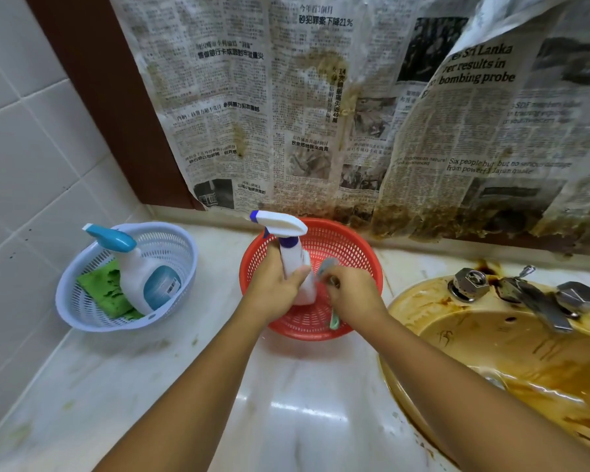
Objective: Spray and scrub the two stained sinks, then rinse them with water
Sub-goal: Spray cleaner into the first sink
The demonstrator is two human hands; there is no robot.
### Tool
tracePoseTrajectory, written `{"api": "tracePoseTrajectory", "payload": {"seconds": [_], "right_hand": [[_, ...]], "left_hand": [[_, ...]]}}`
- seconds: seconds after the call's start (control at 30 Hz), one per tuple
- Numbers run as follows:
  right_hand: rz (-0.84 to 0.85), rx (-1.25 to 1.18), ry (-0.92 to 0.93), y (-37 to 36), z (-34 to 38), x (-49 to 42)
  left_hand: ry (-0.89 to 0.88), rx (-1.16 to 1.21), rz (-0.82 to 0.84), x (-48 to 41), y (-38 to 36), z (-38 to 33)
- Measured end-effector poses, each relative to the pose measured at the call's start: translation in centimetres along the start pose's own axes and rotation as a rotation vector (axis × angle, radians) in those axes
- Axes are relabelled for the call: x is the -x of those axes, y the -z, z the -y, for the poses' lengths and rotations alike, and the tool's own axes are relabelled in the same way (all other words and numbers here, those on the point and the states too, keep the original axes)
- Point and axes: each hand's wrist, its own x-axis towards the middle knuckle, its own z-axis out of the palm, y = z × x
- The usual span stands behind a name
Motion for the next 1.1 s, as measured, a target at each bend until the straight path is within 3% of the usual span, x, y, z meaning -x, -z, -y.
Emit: {"api": "tracePoseTrajectory", "payload": {"seconds": [0.13, 0.43, 0.77, 1.1], "right_hand": [[-0.159, -0.200, 0.053, 1.8, 0.4, 3.4], [-0.274, -0.396, 0.102, 3.8, -0.7, 13.6], [-0.188, -0.365, 0.117, -0.6, -4.6, 26.2], [-0.099, -0.257, -0.029, -6.9, -6.6, 30.5]], "left_hand": [[-0.038, 0.046, -0.012, 1.6, 0.9, -2.3], [-0.061, 0.167, -0.056, 11.5, 1.9, -6.1], [0.116, 0.107, -0.041, 25.2, -2.0, -4.3], [0.163, 0.073, 0.023, 30.1, -3.8, -1.6]]}}
